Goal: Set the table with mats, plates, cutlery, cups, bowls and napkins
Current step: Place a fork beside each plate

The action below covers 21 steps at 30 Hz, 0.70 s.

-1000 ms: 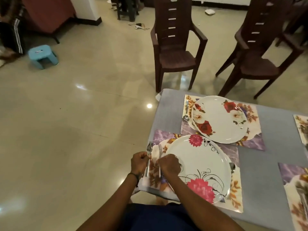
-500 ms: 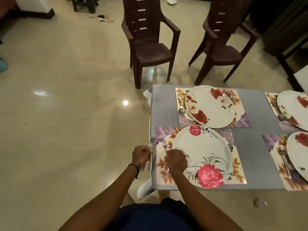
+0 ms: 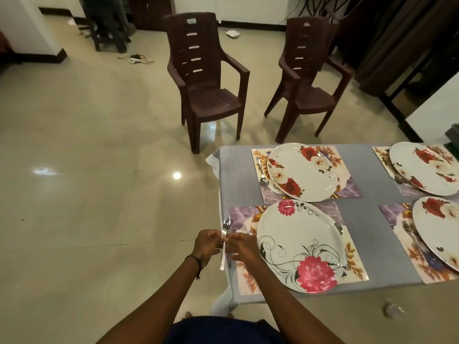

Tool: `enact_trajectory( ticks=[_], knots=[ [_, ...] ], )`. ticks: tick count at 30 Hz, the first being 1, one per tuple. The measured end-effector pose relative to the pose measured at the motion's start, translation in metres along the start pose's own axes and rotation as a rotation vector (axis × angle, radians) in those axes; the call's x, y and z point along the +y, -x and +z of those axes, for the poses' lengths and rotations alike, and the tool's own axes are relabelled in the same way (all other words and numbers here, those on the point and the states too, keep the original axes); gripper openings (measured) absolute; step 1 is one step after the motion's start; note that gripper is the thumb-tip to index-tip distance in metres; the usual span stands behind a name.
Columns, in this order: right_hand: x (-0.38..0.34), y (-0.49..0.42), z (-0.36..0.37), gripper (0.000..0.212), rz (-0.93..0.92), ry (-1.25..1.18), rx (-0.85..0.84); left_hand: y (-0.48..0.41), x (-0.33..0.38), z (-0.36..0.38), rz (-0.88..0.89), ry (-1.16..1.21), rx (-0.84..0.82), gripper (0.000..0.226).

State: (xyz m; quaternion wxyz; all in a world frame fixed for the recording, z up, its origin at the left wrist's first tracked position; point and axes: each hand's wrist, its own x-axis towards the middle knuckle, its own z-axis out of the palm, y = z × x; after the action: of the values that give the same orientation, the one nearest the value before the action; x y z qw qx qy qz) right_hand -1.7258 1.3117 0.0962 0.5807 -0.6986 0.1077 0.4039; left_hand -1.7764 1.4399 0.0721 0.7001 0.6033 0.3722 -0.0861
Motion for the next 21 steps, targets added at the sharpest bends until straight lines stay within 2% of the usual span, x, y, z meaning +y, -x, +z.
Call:
enact_trajectory(
  ticks=[5,8,14,21],
  knots=[
    [-0.007,-0.013,0.024,0.023,0.048,-0.071,-0.044,0.000,0.018,-0.022,0.029,0.027,0.030,0.012],
    [-0.006,-0.019,0.040,0.044,0.027,-0.081,-0.020,-0.003,0.020,-0.035,0.027,0.045,0.044,0.012],
    [-0.027,-0.056,0.073,0.019,0.050,-0.101,0.077,-0.044,0.037,-0.070,0.005,0.023,0.066,0.018],
    [-0.098,-0.112,0.156,0.022,0.050,-0.156,0.101,-0.113,0.098,-0.149,0.094,-0.046,0.066,0.017]
  ],
)
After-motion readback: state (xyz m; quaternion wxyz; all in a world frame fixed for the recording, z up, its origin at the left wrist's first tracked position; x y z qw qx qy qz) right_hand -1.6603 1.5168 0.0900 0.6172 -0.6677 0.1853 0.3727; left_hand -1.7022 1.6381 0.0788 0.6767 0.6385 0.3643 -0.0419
